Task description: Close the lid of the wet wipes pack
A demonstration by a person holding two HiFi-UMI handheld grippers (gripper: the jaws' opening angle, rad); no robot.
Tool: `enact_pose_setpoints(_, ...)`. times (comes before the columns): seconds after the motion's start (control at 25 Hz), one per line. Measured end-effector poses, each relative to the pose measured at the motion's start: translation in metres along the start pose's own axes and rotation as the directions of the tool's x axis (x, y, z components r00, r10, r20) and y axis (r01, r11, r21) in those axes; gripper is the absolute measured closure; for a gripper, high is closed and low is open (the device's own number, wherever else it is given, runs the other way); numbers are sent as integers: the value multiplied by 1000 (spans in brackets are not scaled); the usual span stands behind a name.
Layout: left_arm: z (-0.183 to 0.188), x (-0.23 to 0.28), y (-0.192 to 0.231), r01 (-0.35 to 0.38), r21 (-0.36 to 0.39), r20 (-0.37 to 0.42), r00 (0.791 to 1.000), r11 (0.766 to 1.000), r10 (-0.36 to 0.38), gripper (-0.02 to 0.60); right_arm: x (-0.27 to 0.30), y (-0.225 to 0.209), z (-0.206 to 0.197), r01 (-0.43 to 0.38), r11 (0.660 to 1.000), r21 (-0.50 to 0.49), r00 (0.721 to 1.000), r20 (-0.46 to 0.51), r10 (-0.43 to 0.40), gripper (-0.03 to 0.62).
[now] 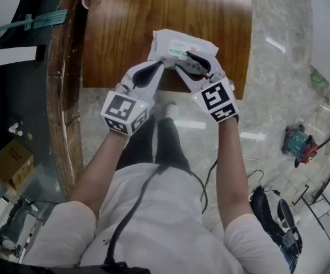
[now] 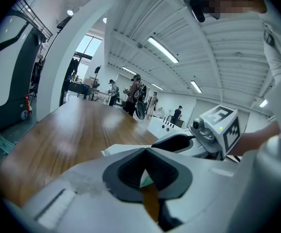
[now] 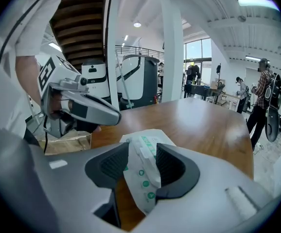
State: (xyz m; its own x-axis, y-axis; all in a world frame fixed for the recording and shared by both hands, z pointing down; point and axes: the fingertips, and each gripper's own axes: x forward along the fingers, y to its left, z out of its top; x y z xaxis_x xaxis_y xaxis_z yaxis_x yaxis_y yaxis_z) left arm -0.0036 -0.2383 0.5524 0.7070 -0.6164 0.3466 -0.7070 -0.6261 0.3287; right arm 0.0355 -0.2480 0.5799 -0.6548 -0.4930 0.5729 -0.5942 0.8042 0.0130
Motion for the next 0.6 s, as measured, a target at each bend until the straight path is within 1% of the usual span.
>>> enact_pose_setpoints(0.44, -2, -9, -1, 0, -5, 10, 1000, 1000, 0, 577, 8, 15, -9, -23, 998, -59, 996, -87, 18, 418)
enact_pose_setpoints(0.6, 1, -13, -3, 4, -1, 12, 1000, 1000, -4, 577, 9, 19, -15, -31, 997, -71, 989, -149, 20, 411)
